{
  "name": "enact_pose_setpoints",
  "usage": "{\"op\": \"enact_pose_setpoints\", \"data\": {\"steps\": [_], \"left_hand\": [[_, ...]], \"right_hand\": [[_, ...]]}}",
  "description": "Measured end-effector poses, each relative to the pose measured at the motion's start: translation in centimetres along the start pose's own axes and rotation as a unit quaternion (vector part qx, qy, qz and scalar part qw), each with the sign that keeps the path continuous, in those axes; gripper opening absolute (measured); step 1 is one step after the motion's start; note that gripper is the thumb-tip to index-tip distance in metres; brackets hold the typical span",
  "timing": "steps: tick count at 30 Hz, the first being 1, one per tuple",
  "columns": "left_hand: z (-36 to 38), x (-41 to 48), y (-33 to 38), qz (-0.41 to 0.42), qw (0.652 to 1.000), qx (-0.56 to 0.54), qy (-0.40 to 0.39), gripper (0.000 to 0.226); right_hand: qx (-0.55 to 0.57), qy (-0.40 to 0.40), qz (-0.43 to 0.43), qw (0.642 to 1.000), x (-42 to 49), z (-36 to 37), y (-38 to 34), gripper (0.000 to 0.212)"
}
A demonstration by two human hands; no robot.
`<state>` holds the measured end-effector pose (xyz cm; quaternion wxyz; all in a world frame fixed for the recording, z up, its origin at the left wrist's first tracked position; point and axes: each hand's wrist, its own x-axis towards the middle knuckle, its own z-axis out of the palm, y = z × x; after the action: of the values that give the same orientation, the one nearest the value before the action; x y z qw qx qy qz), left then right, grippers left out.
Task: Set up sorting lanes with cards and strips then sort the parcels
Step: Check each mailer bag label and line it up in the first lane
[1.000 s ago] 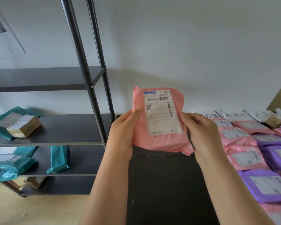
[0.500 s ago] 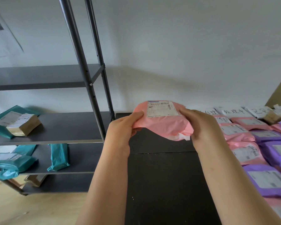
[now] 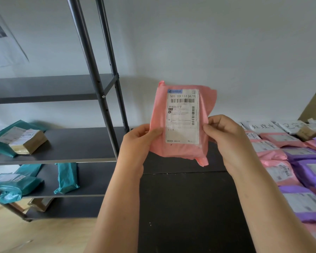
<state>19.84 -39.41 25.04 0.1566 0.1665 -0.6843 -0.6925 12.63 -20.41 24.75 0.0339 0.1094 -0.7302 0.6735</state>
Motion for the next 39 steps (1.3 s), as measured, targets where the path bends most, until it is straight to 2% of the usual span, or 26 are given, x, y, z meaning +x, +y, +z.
{"op": "enact_pose_setpoints", "data": {"steps": [5,9,12,17,21,26,33,36,39], "left_hand": [[0.2,-0.4,1.1,0.051,0.994,-0.084,0.049,0.018],[0.3,-0.6,1.8,0.062,0.983,-0.151,0.083,0.015],[0.4,-0.8,1.9,0.060,0.980,-0.168,0.086,0.011],[0.6,-1.0,1.7,0.073,0.984,-0.148,0.063,0.011],[0.7,-1.2,1.7,0.082,0.986,-0.144,0.035,0.011],[0.1,-1.3,1.8,0.090,0.984,-0.149,0.042,0.024],[-0.1,-1.6,2.2,0.086,0.985,-0.141,0.049,0.025],[-0.1,-1.6,2.0,0.078,0.984,-0.145,0.061,0.014],[-0.1,-1.5,1.5,0.042,0.980,-0.179,0.080,0.009]], "right_hand": [[-0.013,-0.080,-0.052,0.995,-0.6,-0.3,0.0,0.016],[-0.035,-0.114,-0.047,0.992,-1.0,-0.4,-0.2,0.020],[-0.008,-0.091,-0.028,0.995,-1.1,-0.2,-0.4,0.006],[0.012,0.020,-0.022,0.999,-0.8,0.2,-0.8,0.023],[0.021,0.012,-0.062,0.998,-1.1,0.2,-0.7,0.009],[0.047,0.030,-0.076,0.996,-1.1,0.1,-0.7,0.012],[0.052,0.035,-0.072,0.995,-1.5,0.4,-0.9,0.014],[0.042,0.007,-0.043,0.998,-1.8,0.5,-0.8,0.015],[0.007,-0.056,-0.016,0.998,-2.4,0.6,-0.5,0.035]]}}
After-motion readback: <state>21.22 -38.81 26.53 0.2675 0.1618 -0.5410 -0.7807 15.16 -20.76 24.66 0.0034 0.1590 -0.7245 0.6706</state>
